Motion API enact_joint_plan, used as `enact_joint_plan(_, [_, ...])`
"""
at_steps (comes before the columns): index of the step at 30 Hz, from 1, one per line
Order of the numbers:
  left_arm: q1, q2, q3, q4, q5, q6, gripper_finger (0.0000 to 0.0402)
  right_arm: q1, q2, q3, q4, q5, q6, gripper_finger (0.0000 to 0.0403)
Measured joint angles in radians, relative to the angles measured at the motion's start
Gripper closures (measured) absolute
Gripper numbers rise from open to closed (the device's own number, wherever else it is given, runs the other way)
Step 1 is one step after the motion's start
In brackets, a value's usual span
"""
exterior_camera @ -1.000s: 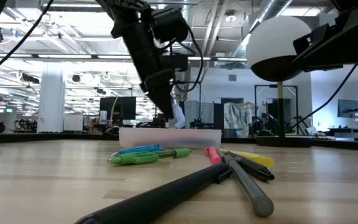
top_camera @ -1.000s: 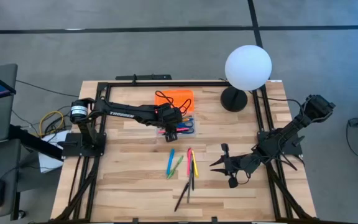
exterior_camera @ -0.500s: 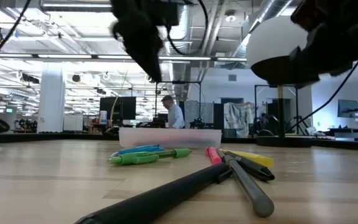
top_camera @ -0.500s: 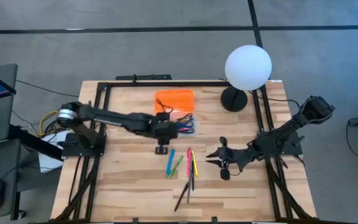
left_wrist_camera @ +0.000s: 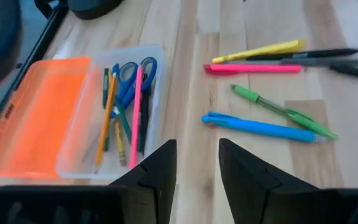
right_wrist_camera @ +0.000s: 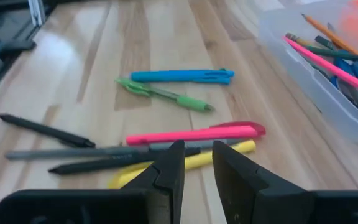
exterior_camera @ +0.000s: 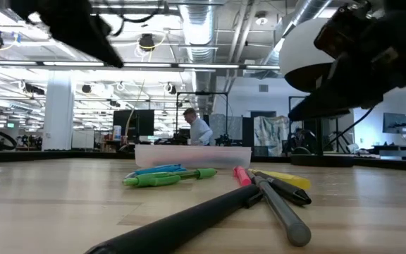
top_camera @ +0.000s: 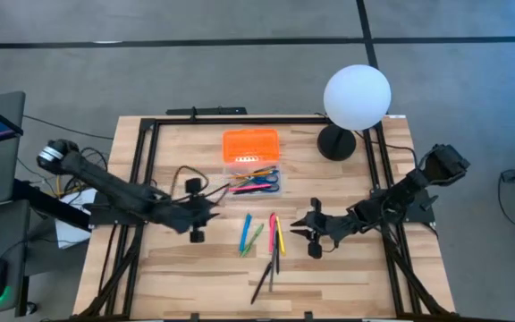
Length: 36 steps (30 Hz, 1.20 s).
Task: Pick & place school supplies into a supply box
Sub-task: Put the yellow pen into the supply box
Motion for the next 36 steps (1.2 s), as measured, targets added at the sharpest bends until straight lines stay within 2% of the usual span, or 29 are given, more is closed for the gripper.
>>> enact_joint_plan(6, [-0.074,-0.146,-0.263,0.282,-0.066,-0.025,0.0287,0.0,0.014,0.049,0.006,0.004,0.023,0.0327])
enact_joint_plan(11, [-0.11,-0.187,-0.388,0.441,-0.087,0.002,0.0287,-0.001,0.072,0.096,-0.002,0.008,0.038,0.0327])
enact_joint_plan(14, [-0.13,-0.188,-0.431,0.518,-0.11,0.027,0.0287,-0.013,0.127,0.143,-0.009,0.007,0.074,0.0327])
enact_joint_plan(18, [-0.151,-0.184,-0.469,0.569,-0.137,0.036,0.0287,-0.038,0.179,0.21,-0.112,0.019,0.195,0.0327])
enact_joint_plan(26, [-0.197,-0.184,-0.535,0.653,-0.189,0.023,0.0288,-0.073,0.26,0.391,-0.519,0.112,0.467,0.0327])
enact_joint_plan(31, [-0.222,-0.184,-0.562,0.686,-0.215,0.014,0.0288,-0.083,0.315,0.505,-0.682,0.105,0.516,0.0327])
enact_joint_plan(36, [-0.229,-0.184,-0.568,0.689,-0.217,0.011,0.0288,-0.08,0.369,0.582,-0.756,0.082,0.519,0.0327])
